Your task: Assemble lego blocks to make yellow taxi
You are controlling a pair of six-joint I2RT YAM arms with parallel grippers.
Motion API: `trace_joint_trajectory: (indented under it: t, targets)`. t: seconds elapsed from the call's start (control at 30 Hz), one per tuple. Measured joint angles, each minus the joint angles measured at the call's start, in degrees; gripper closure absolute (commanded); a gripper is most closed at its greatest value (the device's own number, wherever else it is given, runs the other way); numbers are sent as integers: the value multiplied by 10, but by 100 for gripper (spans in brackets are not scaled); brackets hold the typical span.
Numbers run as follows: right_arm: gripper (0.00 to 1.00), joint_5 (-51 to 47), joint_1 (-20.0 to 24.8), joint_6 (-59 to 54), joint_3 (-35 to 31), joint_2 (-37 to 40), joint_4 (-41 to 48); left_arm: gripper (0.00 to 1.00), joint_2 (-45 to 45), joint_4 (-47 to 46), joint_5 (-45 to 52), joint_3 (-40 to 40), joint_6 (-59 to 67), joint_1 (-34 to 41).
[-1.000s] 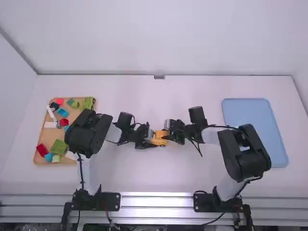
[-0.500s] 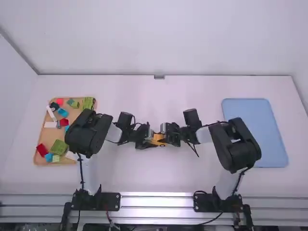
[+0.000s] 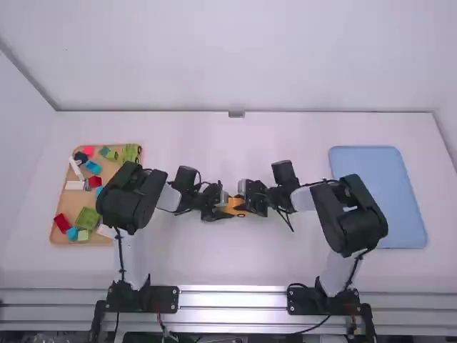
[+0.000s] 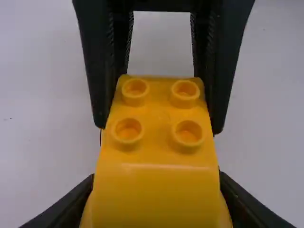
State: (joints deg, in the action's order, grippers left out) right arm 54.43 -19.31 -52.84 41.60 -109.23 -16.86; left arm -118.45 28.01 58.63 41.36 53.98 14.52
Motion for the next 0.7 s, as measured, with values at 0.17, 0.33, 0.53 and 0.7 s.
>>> trace_joint_trajectory:
  t: [0.17, 0.33, 0.53, 0.7]
  targets:
    - [99, 5, 20, 10, 0, 0, 19, 63, 0, 1, -2, 0, -2, 0]
    - [94, 12, 21, -4, 0, -3, 20, 63, 0, 1, -2, 1, -2, 0]
    - [90, 42, 21, 0, 0, -26, -28, 66, 0, 0, -2, 0, -2, 0]
    - [90, 40, 14, 6, 2, -27, -27, 68, 0, 0, -2, 1, -2, 0]
